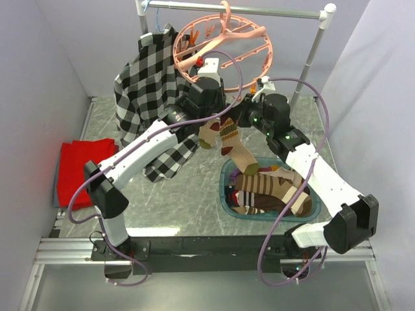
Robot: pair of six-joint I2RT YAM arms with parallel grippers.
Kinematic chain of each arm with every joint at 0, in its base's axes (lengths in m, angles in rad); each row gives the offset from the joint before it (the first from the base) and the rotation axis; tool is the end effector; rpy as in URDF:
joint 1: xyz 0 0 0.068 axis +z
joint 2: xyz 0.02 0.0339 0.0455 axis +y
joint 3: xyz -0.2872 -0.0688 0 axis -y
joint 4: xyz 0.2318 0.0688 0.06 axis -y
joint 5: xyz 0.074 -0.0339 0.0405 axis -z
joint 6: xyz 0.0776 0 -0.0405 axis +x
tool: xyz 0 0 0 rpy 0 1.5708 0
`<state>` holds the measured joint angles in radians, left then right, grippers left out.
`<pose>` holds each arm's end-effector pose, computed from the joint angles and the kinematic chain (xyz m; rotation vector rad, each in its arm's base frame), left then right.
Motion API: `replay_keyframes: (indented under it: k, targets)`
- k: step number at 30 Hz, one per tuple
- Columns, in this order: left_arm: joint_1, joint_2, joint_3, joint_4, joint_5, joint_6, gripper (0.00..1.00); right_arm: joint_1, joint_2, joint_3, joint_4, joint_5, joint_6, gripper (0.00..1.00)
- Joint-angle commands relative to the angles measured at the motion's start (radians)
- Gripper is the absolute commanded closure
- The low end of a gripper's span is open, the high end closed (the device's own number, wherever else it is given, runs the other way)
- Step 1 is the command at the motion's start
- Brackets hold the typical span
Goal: Clip the socks to the hanger
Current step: Clamp the sock onto the hanger.
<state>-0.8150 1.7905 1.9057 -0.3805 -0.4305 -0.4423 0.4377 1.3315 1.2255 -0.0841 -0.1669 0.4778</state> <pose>0.3291 -0.3019 0.4422 0.0381 1.8391 -0.4949 0.2994 0.1543 0.3992 -0.0895 1.8279 0.8034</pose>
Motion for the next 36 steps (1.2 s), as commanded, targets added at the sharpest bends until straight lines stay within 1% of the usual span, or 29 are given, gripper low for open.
replay_keyframes:
  k: [1,12,29,36]
  targets:
    - [0.004,-0.057,0.0,0.017,0.01,-0.003,0.99,-0.011,0.005,0.054,0.061,0.004,-0.019,1.0]
    - [0.005,-0.072,0.006,0.031,0.009,-0.009,0.99,-0.016,0.026,0.029,0.05,-0.014,-0.015,1.0]
    - [0.019,-0.082,-0.042,0.051,0.064,0.025,0.99,-0.031,0.015,0.06,0.073,-0.049,-0.019,1.0]
    - [0.023,-0.089,-0.048,0.057,0.09,0.01,0.99,-0.031,0.031,0.068,0.075,-0.062,-0.018,1.0]
